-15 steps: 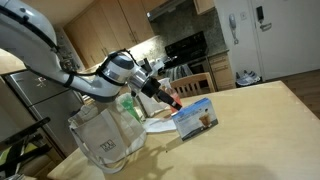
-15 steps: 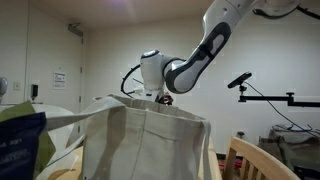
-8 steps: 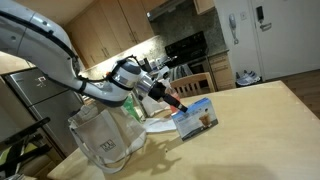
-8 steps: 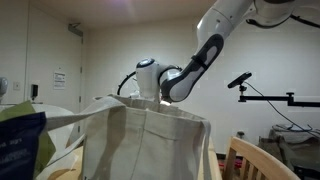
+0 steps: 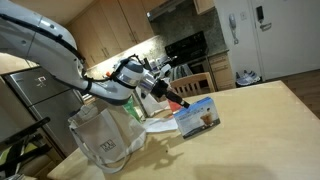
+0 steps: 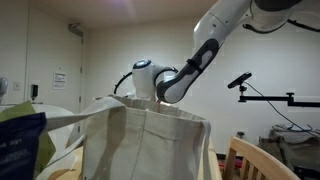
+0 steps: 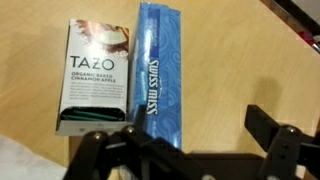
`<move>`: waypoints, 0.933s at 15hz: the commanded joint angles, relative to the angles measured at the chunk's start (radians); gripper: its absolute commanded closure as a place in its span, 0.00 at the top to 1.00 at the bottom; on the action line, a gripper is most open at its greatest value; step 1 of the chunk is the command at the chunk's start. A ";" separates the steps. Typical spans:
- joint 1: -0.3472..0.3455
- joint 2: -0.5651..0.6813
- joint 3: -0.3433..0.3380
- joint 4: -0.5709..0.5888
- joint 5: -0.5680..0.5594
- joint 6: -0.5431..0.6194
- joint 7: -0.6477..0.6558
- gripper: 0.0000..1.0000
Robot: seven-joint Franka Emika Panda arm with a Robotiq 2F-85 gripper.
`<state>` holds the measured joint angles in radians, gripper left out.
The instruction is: Pick up the three objects from the table, put them in the carrier bag and move the bag to the center of the table
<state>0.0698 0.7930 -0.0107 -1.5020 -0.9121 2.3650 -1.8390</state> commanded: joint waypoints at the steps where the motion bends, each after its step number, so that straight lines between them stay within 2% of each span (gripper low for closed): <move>1: 0.022 -0.016 -0.013 0.031 -0.052 0.017 0.041 1.00; 4: 0.026 0.006 -0.010 0.083 -0.068 0.016 0.040 1.00; 14: -0.016 0.134 0.024 0.171 0.051 -0.013 -0.027 1.00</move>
<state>0.0726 0.8919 -0.0062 -1.3808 -0.9007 2.3655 -1.8399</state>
